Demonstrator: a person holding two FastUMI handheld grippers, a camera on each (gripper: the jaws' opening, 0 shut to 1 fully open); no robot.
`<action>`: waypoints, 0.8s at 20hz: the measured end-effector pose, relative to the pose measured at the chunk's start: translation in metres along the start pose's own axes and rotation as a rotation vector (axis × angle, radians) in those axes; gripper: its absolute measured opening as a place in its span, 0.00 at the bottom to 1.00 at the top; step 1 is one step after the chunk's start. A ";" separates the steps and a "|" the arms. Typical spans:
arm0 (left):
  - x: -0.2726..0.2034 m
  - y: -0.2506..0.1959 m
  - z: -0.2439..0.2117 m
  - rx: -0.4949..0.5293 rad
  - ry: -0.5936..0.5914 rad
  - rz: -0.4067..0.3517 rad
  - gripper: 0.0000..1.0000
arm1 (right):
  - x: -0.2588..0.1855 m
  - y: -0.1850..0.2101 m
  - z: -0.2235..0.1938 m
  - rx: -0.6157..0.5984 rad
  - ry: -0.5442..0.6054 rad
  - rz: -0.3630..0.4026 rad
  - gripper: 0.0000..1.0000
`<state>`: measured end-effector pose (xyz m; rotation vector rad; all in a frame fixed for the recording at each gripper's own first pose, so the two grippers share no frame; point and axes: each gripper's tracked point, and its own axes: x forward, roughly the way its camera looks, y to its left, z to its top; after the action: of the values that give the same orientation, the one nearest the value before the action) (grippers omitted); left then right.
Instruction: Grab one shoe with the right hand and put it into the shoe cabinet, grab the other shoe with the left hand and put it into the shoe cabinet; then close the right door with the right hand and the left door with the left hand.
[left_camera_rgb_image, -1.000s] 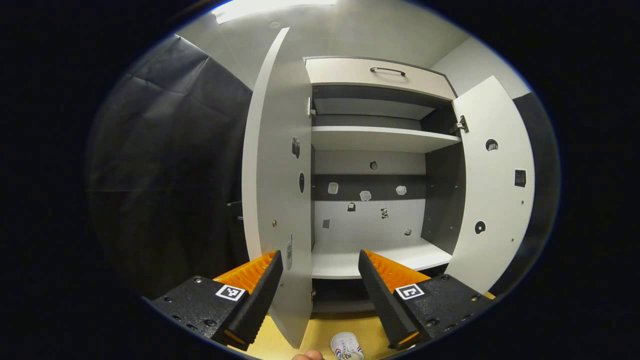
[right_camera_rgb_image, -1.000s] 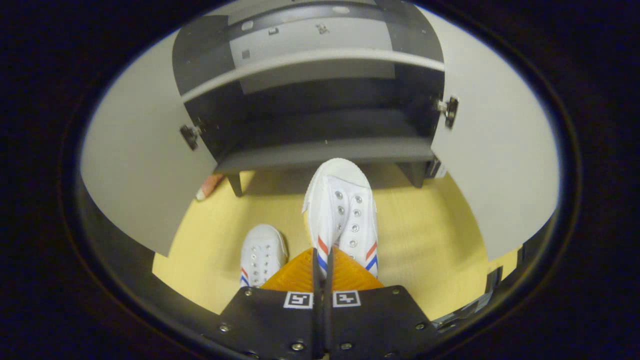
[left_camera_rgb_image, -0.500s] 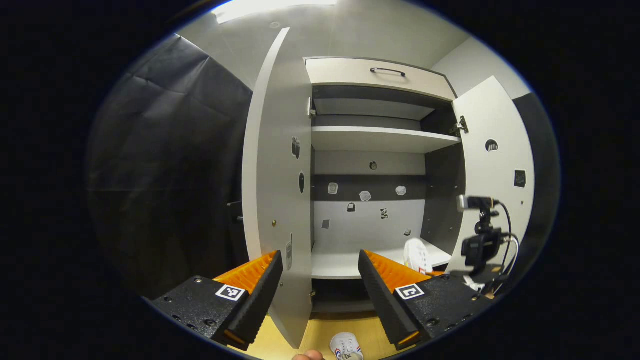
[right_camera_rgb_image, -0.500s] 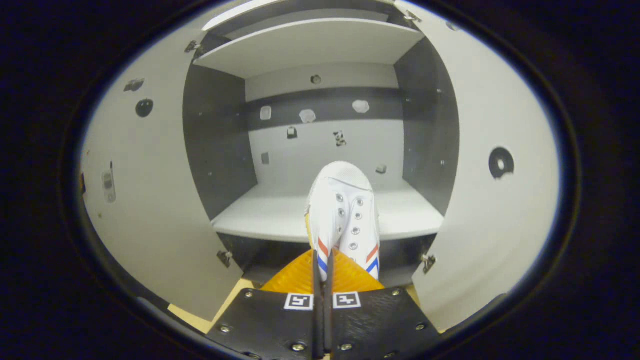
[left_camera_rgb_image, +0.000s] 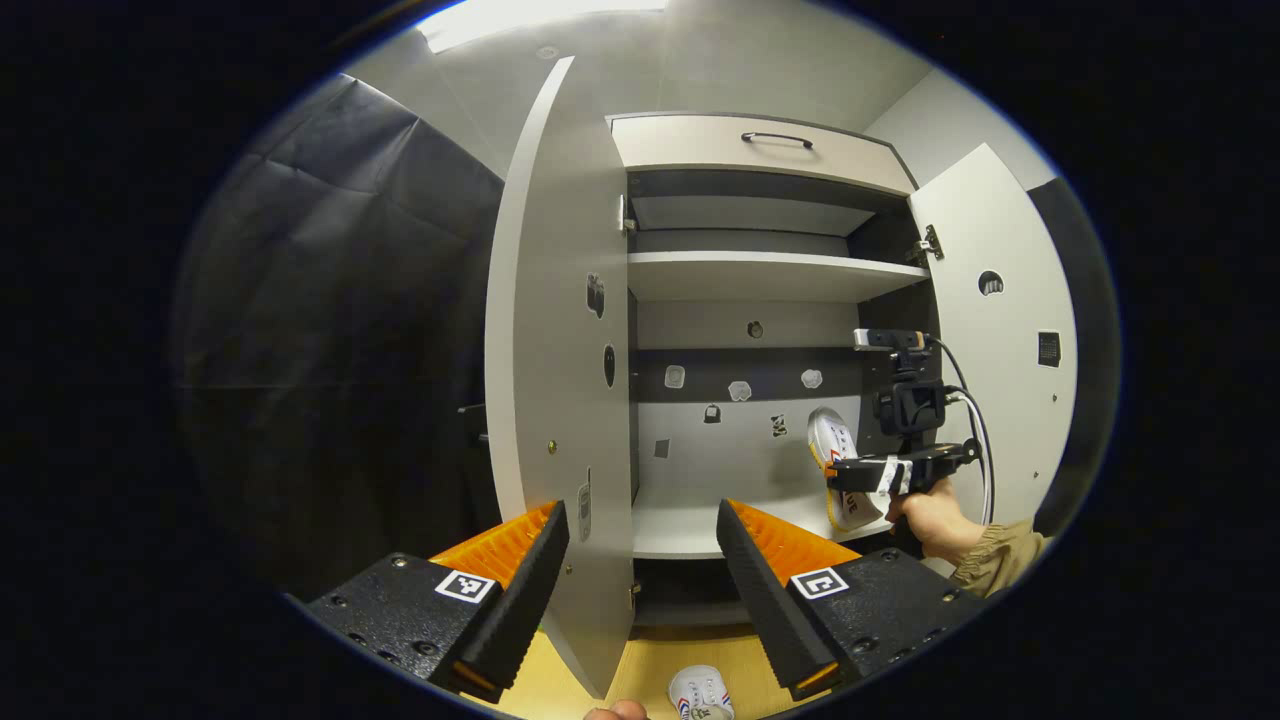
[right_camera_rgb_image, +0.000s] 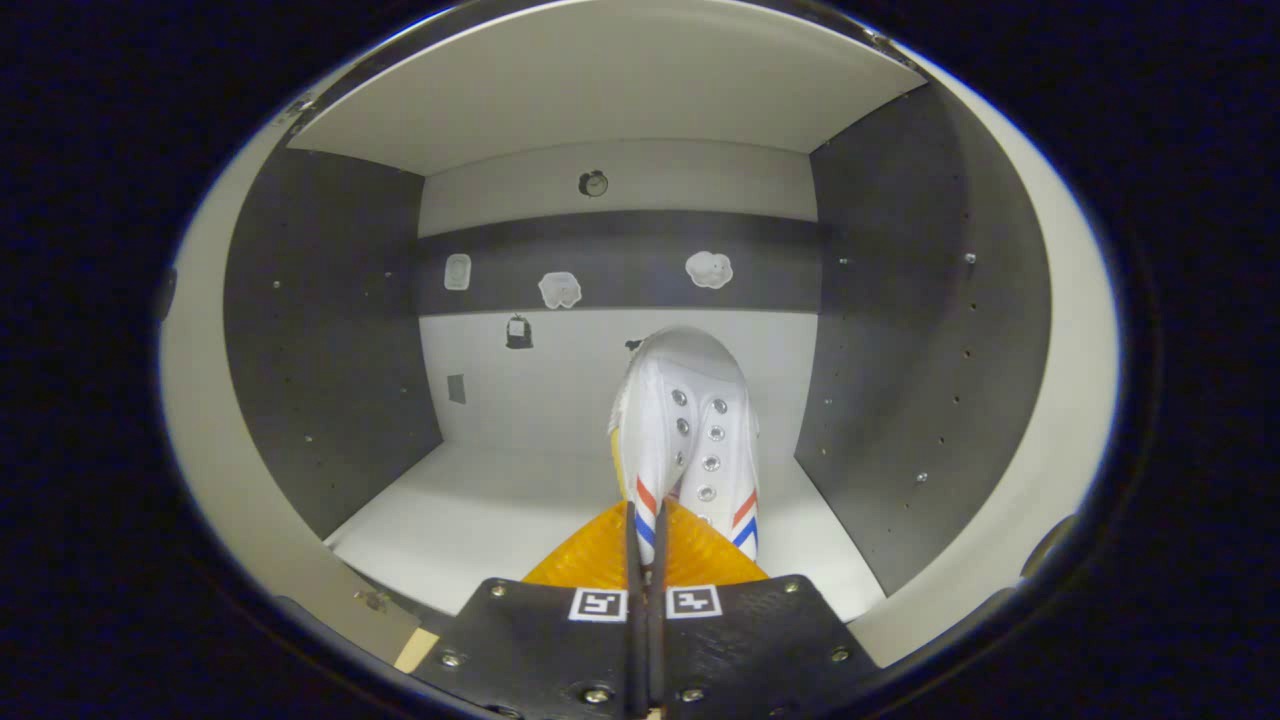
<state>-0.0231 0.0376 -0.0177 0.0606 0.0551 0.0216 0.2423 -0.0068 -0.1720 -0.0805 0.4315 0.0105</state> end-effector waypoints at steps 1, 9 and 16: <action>0.001 0.000 0.000 0.003 0.000 0.004 0.92 | 0.010 -0.003 -0.004 0.001 0.014 -0.003 0.00; 0.004 0.000 -0.003 0.014 0.008 0.030 0.92 | 0.058 -0.001 -0.038 0.012 0.120 -0.009 0.00; 0.005 0.000 -0.003 0.024 0.013 0.048 0.92 | 0.071 0.007 -0.055 0.021 0.180 0.004 0.00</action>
<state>-0.0184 0.0381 -0.0214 0.0863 0.0667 0.0696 0.2831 -0.0049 -0.2521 -0.0605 0.6112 0.0027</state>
